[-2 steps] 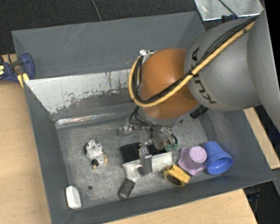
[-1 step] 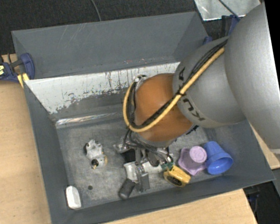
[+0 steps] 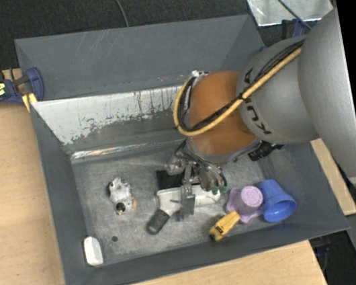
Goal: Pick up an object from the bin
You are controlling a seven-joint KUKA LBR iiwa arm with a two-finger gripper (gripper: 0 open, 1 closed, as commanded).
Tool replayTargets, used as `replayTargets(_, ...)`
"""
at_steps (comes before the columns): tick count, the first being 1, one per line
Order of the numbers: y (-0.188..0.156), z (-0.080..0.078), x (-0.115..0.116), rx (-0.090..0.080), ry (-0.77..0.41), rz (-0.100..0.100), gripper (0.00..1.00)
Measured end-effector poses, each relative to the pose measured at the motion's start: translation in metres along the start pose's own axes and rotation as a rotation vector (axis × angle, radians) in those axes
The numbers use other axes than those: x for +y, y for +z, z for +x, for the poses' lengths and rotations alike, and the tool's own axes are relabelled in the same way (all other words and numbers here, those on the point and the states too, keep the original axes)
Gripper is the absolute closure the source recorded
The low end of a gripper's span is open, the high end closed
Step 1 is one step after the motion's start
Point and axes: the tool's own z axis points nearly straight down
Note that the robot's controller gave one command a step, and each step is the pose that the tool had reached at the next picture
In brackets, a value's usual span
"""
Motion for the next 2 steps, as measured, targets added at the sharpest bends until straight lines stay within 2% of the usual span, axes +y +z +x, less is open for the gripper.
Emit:
replayTargets(1,0.0,0.0,0.0,0.0,0.0,0.0,1.0)
replayTargets(2,-0.055,0.002,0.004,0.017,-0.016,0.003,1.0)
